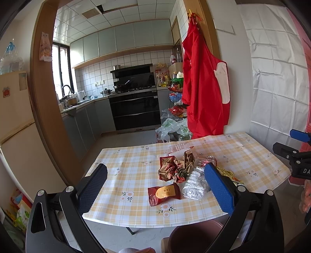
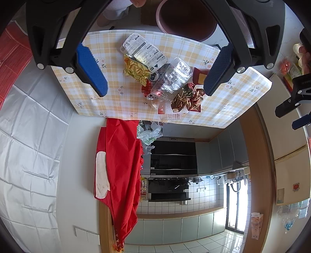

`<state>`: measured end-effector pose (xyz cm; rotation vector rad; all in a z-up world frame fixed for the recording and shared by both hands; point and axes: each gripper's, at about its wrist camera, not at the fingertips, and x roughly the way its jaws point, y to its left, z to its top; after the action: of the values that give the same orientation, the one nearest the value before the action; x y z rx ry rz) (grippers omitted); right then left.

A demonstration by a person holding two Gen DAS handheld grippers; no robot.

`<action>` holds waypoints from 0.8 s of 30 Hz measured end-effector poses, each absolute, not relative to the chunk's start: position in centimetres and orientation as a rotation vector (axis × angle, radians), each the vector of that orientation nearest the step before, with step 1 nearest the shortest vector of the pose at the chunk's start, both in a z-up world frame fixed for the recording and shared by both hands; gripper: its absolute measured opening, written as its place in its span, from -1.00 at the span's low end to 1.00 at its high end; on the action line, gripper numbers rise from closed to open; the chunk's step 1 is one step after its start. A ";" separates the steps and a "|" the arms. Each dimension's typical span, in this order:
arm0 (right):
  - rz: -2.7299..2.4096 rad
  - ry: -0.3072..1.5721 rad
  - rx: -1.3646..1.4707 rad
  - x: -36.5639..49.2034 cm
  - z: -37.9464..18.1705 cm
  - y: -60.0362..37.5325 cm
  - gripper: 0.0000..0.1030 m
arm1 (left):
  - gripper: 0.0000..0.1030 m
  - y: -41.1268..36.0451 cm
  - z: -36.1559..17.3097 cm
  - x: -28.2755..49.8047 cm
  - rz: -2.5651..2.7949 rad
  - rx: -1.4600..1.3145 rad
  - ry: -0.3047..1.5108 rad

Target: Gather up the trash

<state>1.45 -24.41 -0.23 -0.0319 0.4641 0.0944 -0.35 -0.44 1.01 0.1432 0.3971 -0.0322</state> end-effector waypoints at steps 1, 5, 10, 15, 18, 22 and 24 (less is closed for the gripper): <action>0.094 0.465 -0.033 1.5 -0.2 -24.4 0.89 | 0.90 -0.4 1.0 -0.3 -0.032 0.144 0.397; 0.094 0.464 -0.034 1.6 -0.4 -24.4 0.89 | 0.90 -0.3 1.3 -0.2 -0.032 0.143 0.396; 0.093 0.463 -0.036 1.7 -0.5 -24.3 0.89 | 0.90 -0.3 1.9 -0.3 -0.031 0.140 0.394; 0.095 0.462 -0.036 1.8 -0.6 -24.3 0.89 | 0.90 -0.1 1.9 -0.2 -0.032 0.135 0.394; 0.097 0.463 -0.037 1.7 0.1 -24.4 0.89 | 0.90 -0.1 1.9 -0.2 -0.033 0.134 0.394; 0.097 0.462 -0.038 1.6 0.0 -24.4 0.89 | 0.90 0.0 1.8 -0.2 -0.033 0.135 0.393; 0.096 0.462 -0.037 1.7 0.1 -24.4 0.89 | 0.90 0.0 1.9 -0.3 -0.032 0.135 0.393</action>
<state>1.66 -24.42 0.07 -0.0372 0.4618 0.0964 -0.28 -0.03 1.87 0.1352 0.3933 -0.0322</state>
